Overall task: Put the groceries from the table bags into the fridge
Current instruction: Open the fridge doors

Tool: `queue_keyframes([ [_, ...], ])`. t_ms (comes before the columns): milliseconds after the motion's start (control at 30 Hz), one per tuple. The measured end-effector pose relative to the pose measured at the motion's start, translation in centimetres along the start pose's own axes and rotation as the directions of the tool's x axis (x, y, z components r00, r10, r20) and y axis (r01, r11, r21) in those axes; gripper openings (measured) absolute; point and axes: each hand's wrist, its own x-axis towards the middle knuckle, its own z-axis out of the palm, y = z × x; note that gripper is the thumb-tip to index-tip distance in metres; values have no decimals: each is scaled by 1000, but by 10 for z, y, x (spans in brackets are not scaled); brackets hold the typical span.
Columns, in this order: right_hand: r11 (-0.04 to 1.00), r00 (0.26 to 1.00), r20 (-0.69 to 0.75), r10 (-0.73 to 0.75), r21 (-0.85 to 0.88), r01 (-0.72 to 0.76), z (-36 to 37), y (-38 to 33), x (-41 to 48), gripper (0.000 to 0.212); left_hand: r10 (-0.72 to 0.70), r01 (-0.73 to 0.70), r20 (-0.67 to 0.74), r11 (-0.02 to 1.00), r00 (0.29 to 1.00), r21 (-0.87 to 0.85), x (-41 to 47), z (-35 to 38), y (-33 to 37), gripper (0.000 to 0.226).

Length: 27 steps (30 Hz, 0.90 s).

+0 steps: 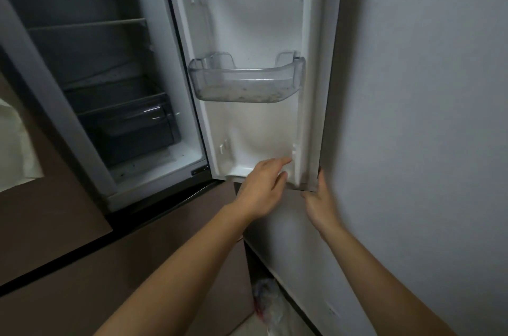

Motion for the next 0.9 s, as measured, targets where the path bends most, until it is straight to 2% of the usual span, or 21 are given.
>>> queue_keyframes([
  [67, 992, 982, -145, 123, 10, -122, 15, 5, -3, 69, 41, -33, -75, 994, 996, 106, -13, -9, -7, 38],
  [133, 960, 917, -286, 279, 60, -274, 37, 7, -11, 71, 50, -17, -158, 979, 986, 202, -29, -24, -18, 35],
  [200, 898, 858, -265, 440, 122, -423, 65, 8, -23, 61, 47, 32, -249, 952, 967, 306, -50, -45, -34, 34],
  [267, 861, 852, -124, 509, 94, -501, 98, 5, -36, 54, 56, 89, -329, 908, 943, 410, -73, -71, -52, 34],
  [333, 900, 900, 41, 434, 28, -435, 134, -3, -48, 51, 55, 159, -398, 859, 916, 486, -97, -101, -72, 37],
  [400, 951, 933, 191, 305, -14, -308, 170, -19, -55, 43, 35, 259, -477, 804, 878, 536, -123, -133, -91, 41],
  [533, 985, 889, 441, 121, 58, -163, 240, -69, -69, 34, -40, 472, -620, 688, 784, 552, -179, -188, -126, 50],
  [767, 982, 819, 564, -101, 188, -8, 332, -141, -101, 45, -218, 772, -806, 501, 551, 392, -272, -245, -180, 67],
  [833, 981, 812, 566, -142, 189, 41, 347, -155, -108, 50, -267, 796, -789, 450, 553, 405, -292, -254, -192, 69],
  [900, 985, 821, 548, -160, 148, 93, 357, -162, -112, 56, -291, 768, -729, 416, 620, 487, -307, -256, -203, 73],
])
